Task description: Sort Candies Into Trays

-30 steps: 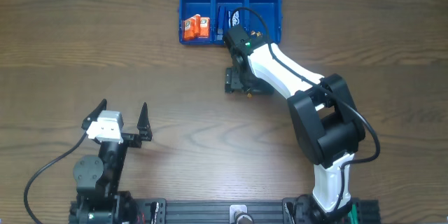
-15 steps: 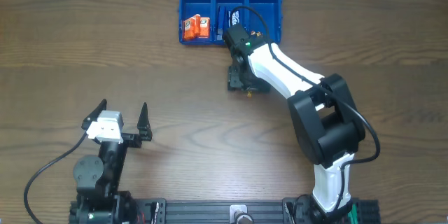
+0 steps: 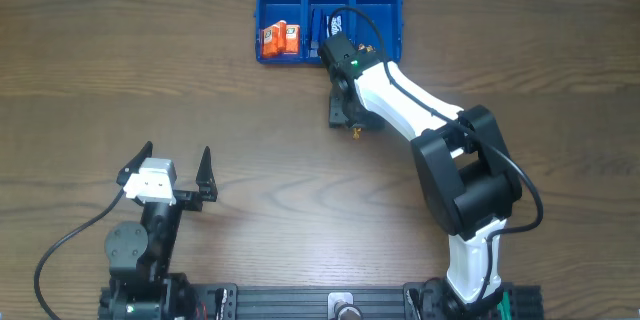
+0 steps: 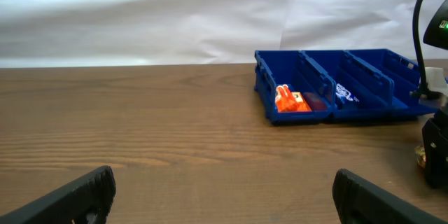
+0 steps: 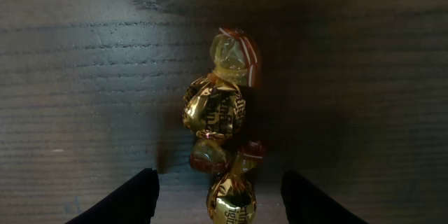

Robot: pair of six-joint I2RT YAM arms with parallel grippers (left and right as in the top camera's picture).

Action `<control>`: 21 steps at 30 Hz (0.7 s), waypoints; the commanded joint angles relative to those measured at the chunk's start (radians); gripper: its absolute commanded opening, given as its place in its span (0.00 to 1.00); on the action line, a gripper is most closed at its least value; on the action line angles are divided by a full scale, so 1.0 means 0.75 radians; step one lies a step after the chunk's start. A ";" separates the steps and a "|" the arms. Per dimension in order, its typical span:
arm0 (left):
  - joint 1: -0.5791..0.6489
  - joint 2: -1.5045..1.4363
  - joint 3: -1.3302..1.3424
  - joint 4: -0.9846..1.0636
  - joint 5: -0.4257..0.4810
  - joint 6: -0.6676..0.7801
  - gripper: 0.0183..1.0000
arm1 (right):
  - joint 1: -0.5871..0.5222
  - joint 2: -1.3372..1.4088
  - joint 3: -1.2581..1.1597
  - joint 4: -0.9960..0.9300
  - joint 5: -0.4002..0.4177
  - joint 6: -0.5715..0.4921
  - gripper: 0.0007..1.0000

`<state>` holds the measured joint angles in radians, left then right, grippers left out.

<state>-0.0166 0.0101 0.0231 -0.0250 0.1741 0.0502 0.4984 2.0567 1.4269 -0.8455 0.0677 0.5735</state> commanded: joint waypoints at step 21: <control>0.004 -0.009 -0.024 -0.047 0.019 0.009 1.00 | -0.001 0.021 -0.054 0.003 0.010 0.008 0.37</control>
<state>-0.0166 0.0101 0.0231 -0.0250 0.1741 0.0502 0.4988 2.0571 1.3994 -0.8436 0.0662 0.5766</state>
